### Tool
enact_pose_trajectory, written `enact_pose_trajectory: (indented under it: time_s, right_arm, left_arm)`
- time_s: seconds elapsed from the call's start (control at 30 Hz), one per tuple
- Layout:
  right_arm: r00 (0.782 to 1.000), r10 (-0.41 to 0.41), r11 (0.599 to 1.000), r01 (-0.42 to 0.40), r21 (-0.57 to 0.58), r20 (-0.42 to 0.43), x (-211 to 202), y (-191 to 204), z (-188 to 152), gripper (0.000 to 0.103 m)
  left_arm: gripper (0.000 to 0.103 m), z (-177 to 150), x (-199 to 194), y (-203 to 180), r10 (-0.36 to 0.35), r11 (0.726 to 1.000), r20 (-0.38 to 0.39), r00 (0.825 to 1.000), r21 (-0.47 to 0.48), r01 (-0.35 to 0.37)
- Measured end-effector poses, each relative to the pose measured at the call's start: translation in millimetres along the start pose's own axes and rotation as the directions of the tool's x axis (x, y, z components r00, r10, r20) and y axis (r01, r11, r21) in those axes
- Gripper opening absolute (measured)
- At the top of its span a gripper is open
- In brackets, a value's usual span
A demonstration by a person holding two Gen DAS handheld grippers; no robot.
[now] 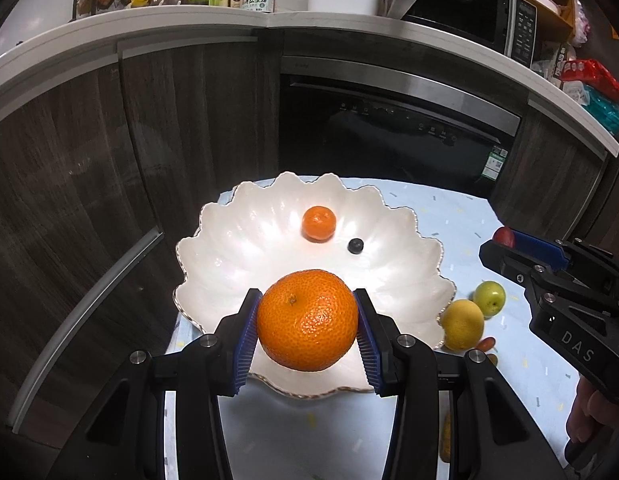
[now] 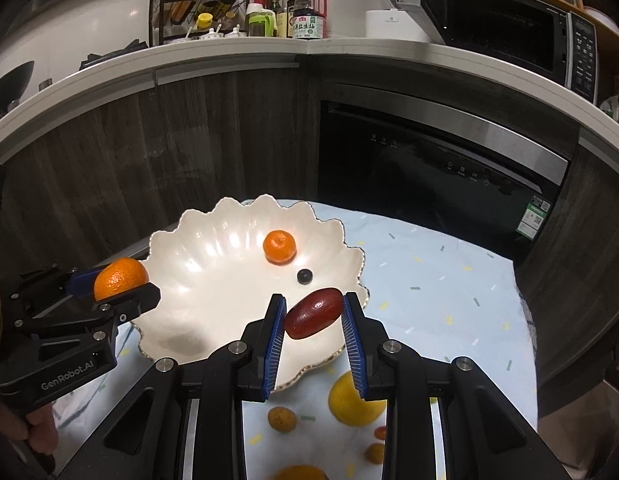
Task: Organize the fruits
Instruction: 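Carry the orange in the left tool over the bowl while the right carries the grape, then open the left tool to drop the orange while the right releases the grape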
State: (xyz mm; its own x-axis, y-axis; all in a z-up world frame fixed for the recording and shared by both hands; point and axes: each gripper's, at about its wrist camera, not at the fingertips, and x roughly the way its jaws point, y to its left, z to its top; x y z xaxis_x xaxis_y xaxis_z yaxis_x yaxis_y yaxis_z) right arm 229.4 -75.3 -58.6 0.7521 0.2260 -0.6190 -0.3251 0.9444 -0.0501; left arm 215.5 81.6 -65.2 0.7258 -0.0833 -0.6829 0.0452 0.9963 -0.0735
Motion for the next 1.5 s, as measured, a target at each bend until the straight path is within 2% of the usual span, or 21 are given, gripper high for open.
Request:
enact_pose_trajectory:
  time_s: [0.57, 1.07, 1.13, 1.17, 1.2, 1.23, 1.4, 1.5]
  right_arm:
    - [0.997, 0.004, 1.000, -0.005, -0.005, -0.077, 43, 1, -6, 0.030]
    - [0.990, 0.017, 1.000, -0.016, 0.006, -0.140, 62, -2, -9, 0.032]
    - [0.991, 0.024, 1.000, -0.023, 0.005, -0.133, 61, -2, -8, 0.039]
    - [0.992, 0.022, 1.000, -0.021, 0.005, -0.126, 59, -1, -7, 0.050]
    - [0.993, 0.016, 1.000, -0.015, 0.006, -0.114, 57, -1, -7, 0.061]
    - [0.995, 0.011, 1.000, -0.010, 0.009, -0.102, 54, -1, -5, 0.064]
    - [0.997, 0.002, 1.000, -0.001, 0.022, -0.076, 44, -3, 0, 0.067]
    - [0.998, -0.004, 1.000, 0.006, 0.028, -0.059, 37, -3, 1, 0.072]
  left_arm:
    - [0.045, 3, 36, 14, 0.010, 1.000, -0.047, 0.999, -0.009, -0.010]
    - [0.047, -4, 55, 17, 0.021, 0.999, -0.104, 0.994, -0.025, -0.023]
    - [0.057, -4, 52, 17, 0.026, 0.999, -0.089, 0.996, -0.024, -0.028]
    - [0.066, -3, 50, 17, 0.030, 0.999, -0.078, 0.997, -0.023, -0.032]
    - [0.068, -2, 47, 16, 0.031, 0.999, -0.066, 0.997, -0.021, -0.033]
    - [0.068, -1, 45, 16, 0.034, 0.999, -0.060, 0.998, -0.017, -0.035]
    - [0.070, 4, 36, 13, 0.040, 0.999, -0.038, 0.998, -0.005, -0.041]
    - [0.079, 6, 29, 12, 0.046, 0.999, -0.015, 0.999, -0.007, -0.046]
